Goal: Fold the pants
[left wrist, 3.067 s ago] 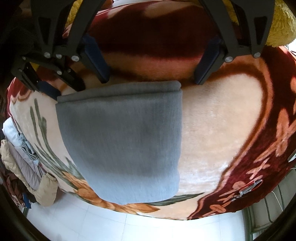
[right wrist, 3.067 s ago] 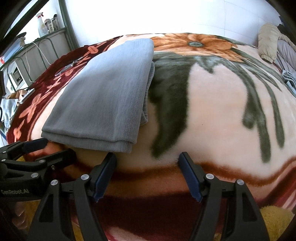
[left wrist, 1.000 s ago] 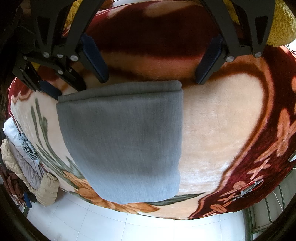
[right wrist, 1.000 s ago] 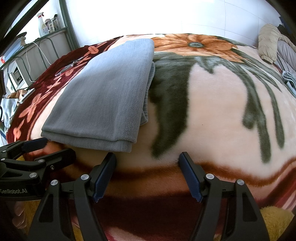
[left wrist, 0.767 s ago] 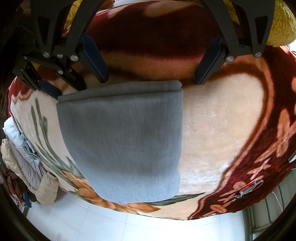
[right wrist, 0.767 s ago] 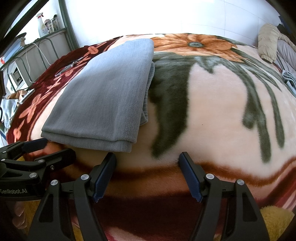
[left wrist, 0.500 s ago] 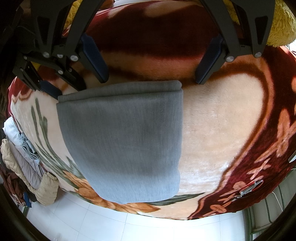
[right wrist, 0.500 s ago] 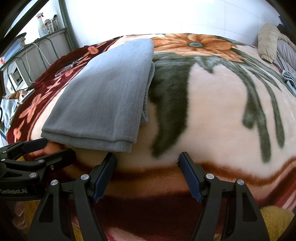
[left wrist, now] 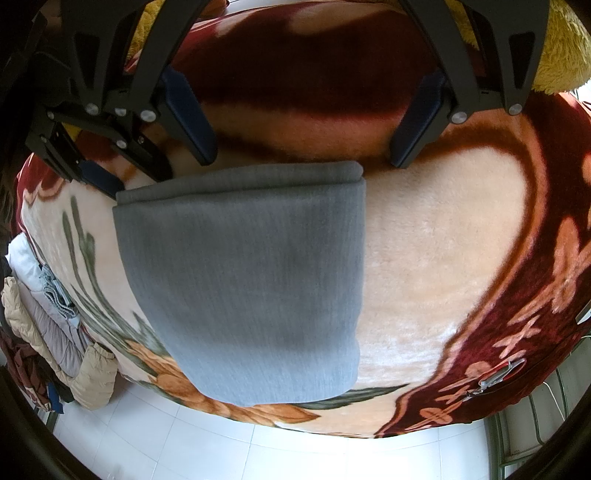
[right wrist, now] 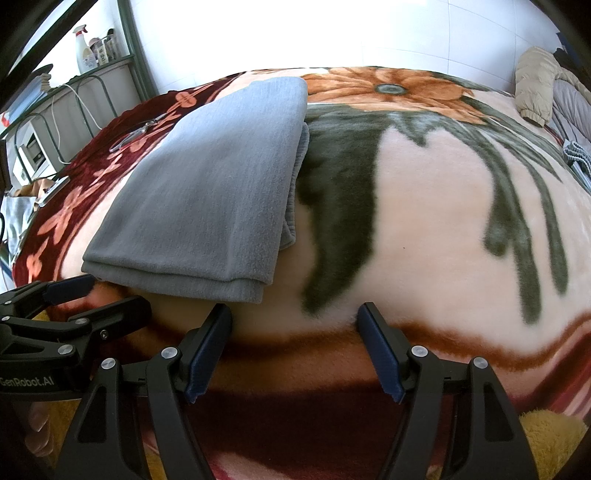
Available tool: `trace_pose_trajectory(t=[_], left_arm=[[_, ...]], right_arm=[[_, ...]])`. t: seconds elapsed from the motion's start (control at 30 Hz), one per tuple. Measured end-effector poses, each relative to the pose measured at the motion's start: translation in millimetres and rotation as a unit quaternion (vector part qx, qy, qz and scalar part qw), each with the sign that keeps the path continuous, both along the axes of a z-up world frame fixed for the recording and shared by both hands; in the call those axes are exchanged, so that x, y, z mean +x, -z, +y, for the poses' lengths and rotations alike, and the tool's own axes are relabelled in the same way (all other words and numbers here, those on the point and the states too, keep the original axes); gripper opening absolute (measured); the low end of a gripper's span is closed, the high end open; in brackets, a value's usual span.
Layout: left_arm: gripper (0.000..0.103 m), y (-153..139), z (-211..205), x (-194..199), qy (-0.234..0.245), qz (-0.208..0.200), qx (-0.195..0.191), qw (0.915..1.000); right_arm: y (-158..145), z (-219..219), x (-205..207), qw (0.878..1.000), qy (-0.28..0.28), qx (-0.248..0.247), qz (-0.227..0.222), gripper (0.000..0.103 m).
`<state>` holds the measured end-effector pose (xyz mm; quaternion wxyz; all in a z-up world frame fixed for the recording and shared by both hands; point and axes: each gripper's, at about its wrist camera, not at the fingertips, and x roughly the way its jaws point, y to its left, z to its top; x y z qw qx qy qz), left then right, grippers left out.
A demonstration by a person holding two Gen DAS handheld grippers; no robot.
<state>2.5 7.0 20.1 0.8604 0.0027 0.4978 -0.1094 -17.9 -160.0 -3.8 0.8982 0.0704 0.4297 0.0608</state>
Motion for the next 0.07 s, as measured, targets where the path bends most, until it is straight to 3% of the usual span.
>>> trace_pose_trajectory(t=[0.07], left_arm=[[0.097, 0.1, -0.2, 0.3, 0.001, 0.0, 0.0, 1.0]], right_arm=[[0.3, 0.0, -0.2, 1.0, 0.0, 0.001, 0.0, 0.072]])
